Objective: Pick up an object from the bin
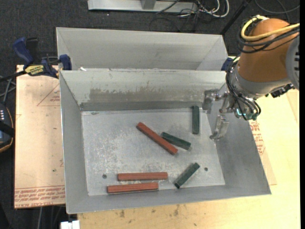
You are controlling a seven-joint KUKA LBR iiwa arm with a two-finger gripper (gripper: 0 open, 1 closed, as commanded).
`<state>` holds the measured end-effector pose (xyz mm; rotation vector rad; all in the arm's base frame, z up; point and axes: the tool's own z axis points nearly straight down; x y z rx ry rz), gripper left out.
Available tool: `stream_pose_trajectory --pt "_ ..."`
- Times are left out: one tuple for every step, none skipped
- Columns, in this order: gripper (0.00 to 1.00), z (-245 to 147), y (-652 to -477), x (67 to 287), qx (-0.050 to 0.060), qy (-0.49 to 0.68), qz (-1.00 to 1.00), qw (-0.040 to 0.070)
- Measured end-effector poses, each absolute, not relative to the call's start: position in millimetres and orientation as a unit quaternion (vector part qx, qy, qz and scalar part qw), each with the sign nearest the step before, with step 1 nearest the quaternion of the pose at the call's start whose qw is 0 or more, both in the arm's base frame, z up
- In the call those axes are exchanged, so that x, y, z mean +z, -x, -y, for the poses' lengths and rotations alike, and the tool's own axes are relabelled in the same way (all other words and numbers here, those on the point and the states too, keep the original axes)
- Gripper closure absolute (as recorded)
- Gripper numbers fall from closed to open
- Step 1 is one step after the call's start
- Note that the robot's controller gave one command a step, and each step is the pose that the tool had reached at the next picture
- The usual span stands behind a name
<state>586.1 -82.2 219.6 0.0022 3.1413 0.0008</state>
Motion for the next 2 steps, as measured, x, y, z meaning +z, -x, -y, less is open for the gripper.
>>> stream_pose_trajectory --pt "0.00 81.9 -586.6 220.3 0.000 0.000 -1.000 0.001" --pt "0.00 73.1 -588.8 176.6 0.000 0.031 -0.999 0.004"
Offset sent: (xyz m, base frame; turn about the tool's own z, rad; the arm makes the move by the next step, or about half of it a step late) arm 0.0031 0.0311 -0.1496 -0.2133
